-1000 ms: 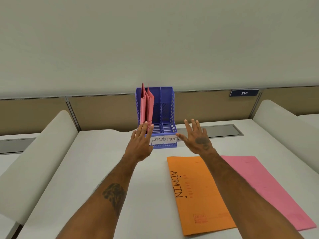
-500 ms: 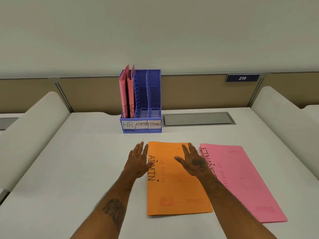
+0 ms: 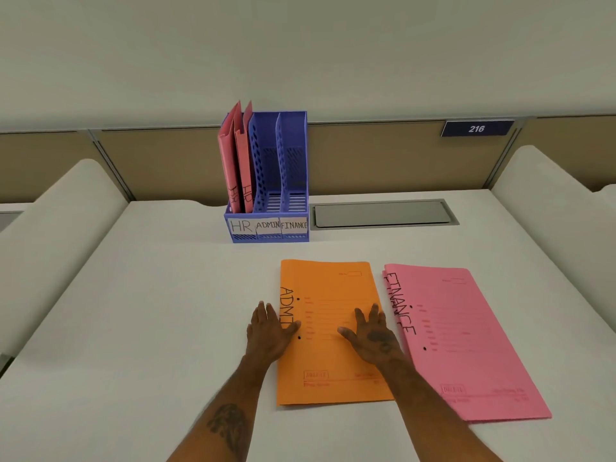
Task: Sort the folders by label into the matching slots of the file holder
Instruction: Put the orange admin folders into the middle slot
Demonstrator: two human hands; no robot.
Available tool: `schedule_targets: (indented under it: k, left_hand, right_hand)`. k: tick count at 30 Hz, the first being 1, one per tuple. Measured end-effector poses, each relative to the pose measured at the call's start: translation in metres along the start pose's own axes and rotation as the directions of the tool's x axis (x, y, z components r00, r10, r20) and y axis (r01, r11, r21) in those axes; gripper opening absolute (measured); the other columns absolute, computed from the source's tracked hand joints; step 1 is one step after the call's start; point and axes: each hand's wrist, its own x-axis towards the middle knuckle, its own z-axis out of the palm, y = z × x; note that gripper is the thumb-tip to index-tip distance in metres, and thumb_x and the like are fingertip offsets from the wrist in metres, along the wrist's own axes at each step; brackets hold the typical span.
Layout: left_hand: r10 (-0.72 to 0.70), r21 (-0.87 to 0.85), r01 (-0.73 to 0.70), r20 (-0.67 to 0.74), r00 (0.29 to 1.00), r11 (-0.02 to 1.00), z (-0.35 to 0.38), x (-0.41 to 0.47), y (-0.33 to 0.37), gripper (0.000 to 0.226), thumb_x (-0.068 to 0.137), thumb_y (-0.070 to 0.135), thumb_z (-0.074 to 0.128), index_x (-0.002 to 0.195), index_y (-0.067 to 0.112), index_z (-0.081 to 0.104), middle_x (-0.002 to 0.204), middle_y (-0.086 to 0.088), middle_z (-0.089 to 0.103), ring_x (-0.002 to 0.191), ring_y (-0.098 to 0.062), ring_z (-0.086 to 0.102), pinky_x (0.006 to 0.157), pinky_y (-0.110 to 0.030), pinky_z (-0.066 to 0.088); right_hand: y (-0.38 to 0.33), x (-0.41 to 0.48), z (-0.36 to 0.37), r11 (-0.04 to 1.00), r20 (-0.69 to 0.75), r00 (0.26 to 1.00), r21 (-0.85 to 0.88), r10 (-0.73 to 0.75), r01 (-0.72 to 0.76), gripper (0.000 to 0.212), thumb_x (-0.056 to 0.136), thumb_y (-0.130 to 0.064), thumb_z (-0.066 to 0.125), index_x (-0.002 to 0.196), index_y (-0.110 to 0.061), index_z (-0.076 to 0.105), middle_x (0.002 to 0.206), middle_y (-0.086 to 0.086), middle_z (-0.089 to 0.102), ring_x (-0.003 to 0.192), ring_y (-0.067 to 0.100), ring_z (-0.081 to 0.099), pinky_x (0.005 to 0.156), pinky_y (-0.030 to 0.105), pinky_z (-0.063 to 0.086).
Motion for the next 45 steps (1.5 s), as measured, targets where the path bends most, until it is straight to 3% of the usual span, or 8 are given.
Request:
schedule_targets:
  k: [6, 14, 23, 31, 35, 40, 43, 45]
  left_hand:
    - [-0.040, -0.113, 0.043, 0.031, 0.999, 0.993, 0.014, 0.002, 0.007, 0.087, 0.087, 0.067, 0.052, 0.148, 0.010, 0.028, 0.154, -0.014, 0.031, 0.144, -0.032, 0.026, 0.114, -0.055, 0.029]
    - [0.041, -0.109, -0.039, 0.013, 0.999, 0.993, 0.013, 0.001, 0.011, 0.087, 0.084, 0.067, 0.057, 0.147, 0.013, 0.030, 0.145, -0.007, 0.039, 0.139, -0.027, 0.032, 0.111, -0.051, 0.034]
    - [0.118, -0.231, -0.129, -0.057, 0.991, 0.965, 0.007, -0.003, 0.020, 0.070, 0.085, 0.058, 0.063, 0.138, 0.017, 0.040, 0.141, -0.004, 0.042, 0.130, -0.024, 0.037, 0.103, -0.044, 0.044]
    - [0.169, -0.506, -0.170, -0.048, 0.984, 0.846, -0.005, -0.013, 0.046, 0.062, 0.099, 0.041, 0.051, 0.151, 0.026, 0.020, 0.142, -0.001, 0.054, 0.118, -0.024, 0.062, 0.096, -0.045, 0.053]
    - [0.199, -0.507, -0.225, -0.105, 0.974, 0.832, -0.028, -0.014, 0.065, 0.064, 0.101, 0.040, 0.047, 0.154, 0.026, 0.014, 0.144, 0.000, 0.051, 0.121, -0.024, 0.059, 0.101, -0.048, 0.050]
    - [0.267, -0.505, -0.386, -0.294, 0.918, 0.772, -0.057, -0.022, 0.096, 0.064, 0.099, 0.032, 0.050, 0.153, 0.026, 0.016, 0.149, 0.001, 0.044, 0.127, -0.021, 0.051, 0.105, -0.045, 0.046]
    - [0.275, -0.473, -0.453, -0.399, 0.875, 0.756, -0.068, -0.026, 0.110, 0.066, 0.098, 0.027, 0.053, 0.153, 0.023, 0.017, 0.147, 0.003, 0.042, 0.121, -0.016, 0.054, 0.097, -0.033, 0.050]
    - [0.276, -0.458, -0.498, -0.468, 0.840, 0.737, -0.074, -0.030, 0.118, 0.064, 0.097, 0.025, 0.056, 0.150, 0.026, 0.019, 0.135, 0.008, 0.048, 0.103, -0.005, 0.059, 0.081, -0.022, 0.053]
  right_hand:
    - [-0.009, -0.002, 0.011, 0.994, -0.064, 0.994, 0.073, 0.089, -0.084, 0.083, 0.093, -0.071, 0.028, 0.155, -0.017, 0.015, 0.162, 0.024, -0.006, 0.150, 0.038, -0.002, 0.115, 0.053, 0.027]
    - [-0.021, -0.004, 0.010, 0.950, -0.057, 0.978, 0.255, 0.201, -0.181, 0.083, 0.095, -0.069, 0.026, 0.156, -0.015, 0.011, 0.162, 0.024, 0.000, 0.150, 0.038, 0.000, 0.120, 0.050, 0.016]
    - [-0.021, -0.005, 0.010, 0.950, -0.054, 0.981, 0.264, 0.189, -0.168, 0.082, 0.095, -0.068, 0.022, 0.156, -0.016, 0.007, 0.162, 0.023, 0.002, 0.150, 0.037, 0.003, 0.120, 0.051, 0.017]
    - [-0.028, -0.005, -0.007, 0.950, -0.008, 0.982, 0.254, 0.187, -0.179, 0.081, 0.092, -0.073, 0.017, 0.153, -0.021, 0.019, 0.158, 0.020, 0.020, 0.145, 0.036, 0.021, 0.114, 0.056, 0.026]
    - [-0.049, 0.009, -0.072, 0.906, -0.157, 0.984, 0.422, 0.084, -0.010, 0.081, 0.093, -0.071, 0.024, 0.155, -0.020, 0.018, 0.158, 0.013, 0.028, 0.142, 0.033, 0.033, 0.110, 0.051, 0.036]
    - [-0.093, 0.015, -0.208, 0.786, -0.484, 0.875, 0.540, -0.002, 0.301, 0.076, 0.090, -0.073, 0.033, 0.148, -0.025, 0.029, 0.146, 0.013, 0.047, 0.126, 0.032, 0.052, 0.098, 0.047, 0.047]
    - [-0.112, 0.001, -0.277, 0.775, -0.508, 0.859, 0.519, -0.061, 0.361, 0.077, 0.081, -0.080, 0.037, 0.136, -0.025, 0.040, 0.119, 0.006, 0.061, 0.099, 0.027, 0.065, 0.082, 0.049, 0.058]
    - [-0.122, -0.009, -0.307, 0.819, -0.540, 0.836, 0.436, -0.094, 0.374, 0.065, 0.084, -0.076, 0.041, 0.111, -0.018, 0.056, 0.094, 0.006, 0.067, 0.079, 0.025, 0.069, 0.070, 0.043, 0.060]
